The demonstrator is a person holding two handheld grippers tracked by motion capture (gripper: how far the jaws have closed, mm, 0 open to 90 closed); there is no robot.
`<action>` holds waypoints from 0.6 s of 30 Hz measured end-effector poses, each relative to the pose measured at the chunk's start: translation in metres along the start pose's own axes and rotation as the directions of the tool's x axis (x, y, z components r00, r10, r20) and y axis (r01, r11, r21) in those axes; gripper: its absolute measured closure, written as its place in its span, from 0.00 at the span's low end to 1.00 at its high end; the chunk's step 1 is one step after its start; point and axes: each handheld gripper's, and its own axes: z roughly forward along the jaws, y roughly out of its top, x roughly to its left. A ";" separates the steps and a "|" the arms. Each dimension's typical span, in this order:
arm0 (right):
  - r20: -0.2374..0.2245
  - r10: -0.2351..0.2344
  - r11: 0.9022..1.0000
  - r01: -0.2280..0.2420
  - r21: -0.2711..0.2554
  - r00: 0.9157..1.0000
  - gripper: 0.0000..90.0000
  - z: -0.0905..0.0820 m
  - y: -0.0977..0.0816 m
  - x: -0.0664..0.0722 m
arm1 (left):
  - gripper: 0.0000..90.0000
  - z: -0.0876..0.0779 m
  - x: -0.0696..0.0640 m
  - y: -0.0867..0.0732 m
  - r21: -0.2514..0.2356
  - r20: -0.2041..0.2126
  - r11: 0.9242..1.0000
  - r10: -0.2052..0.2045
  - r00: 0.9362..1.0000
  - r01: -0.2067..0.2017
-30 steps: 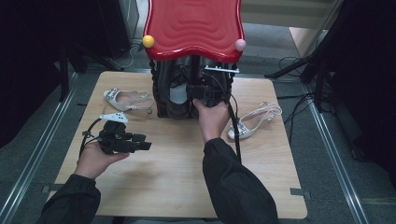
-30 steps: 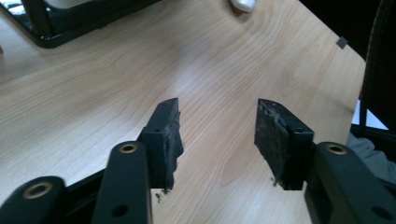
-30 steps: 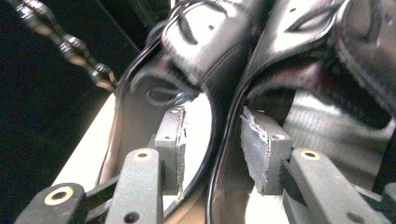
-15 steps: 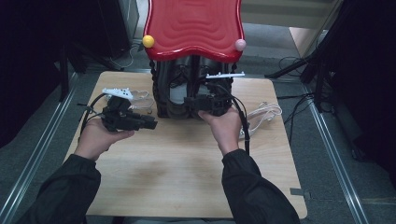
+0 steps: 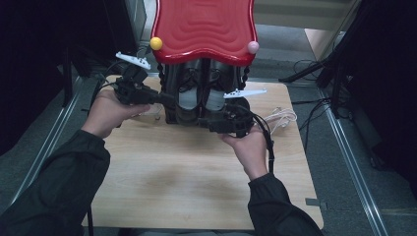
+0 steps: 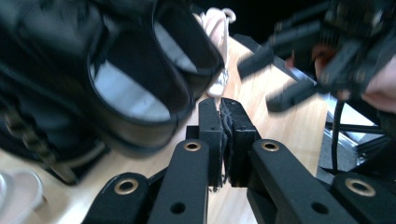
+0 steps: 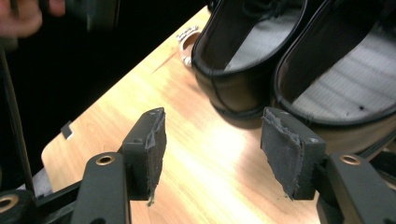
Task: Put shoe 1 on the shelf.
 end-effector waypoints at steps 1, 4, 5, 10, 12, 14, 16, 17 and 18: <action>-0.002 -0.002 1.000 0.002 0.003 1.000 0.46 0.000 -0.002 -0.001 | 0.98 0.000 0.000 0.008 -0.001 -0.001 1.000 0.013 1.000 -0.013; 0.002 -0.010 1.000 0.010 0.002 1.000 0.48 0.000 -0.011 -0.004 | 0.98 -0.002 0.001 0.026 -0.004 -0.003 0.999 0.042 0.999 -0.042; 0.002 -0.018 1.000 0.018 0.004 1.000 0.49 0.000 -0.014 -0.005 | 0.99 -0.002 0.002 0.030 -0.011 0.003 0.999 0.042 0.999 -0.042; -0.023 -0.007 1.000 0.007 0.028 1.000 0.50 0.006 -0.025 -0.011 | 0.99 -0.002 0.000 0.062 -0.022 -0.027 0.997 0.068 0.997 -0.068; -0.026 -0.003 1.000 0.004 0.027 1.000 0.51 0.008 -0.027 -0.012 | 0.99 -0.001 -0.001 0.074 -0.012 -0.038 0.996 0.083 0.996 -0.084; -0.037 0.001 1.000 0.000 0.026 0.999 0.55 0.009 -0.029 -0.013 | 0.99 0.002 -0.002 0.087 -0.010 -0.042 0.996 0.091 0.995 -0.091; -0.038 0.005 1.000 -0.004 0.026 0.999 0.58 0.011 -0.031 -0.015 | 0.99 0.004 0.000 0.094 -0.009 -0.042 0.996 0.088 0.995 -0.088; -0.037 0.007 1.000 -0.006 0.028 0.999 0.59 0.012 -0.031 -0.015 | 0.99 0.005 0.001 0.099 -0.021 -0.037 0.996 0.089 0.995 -0.090; -0.040 0.006 1.000 -0.005 0.027 0.999 0.59 0.013 -0.032 -0.016 | 0.99 0.007 0.003 0.104 -0.024 -0.035 0.996 0.089 0.995 -0.090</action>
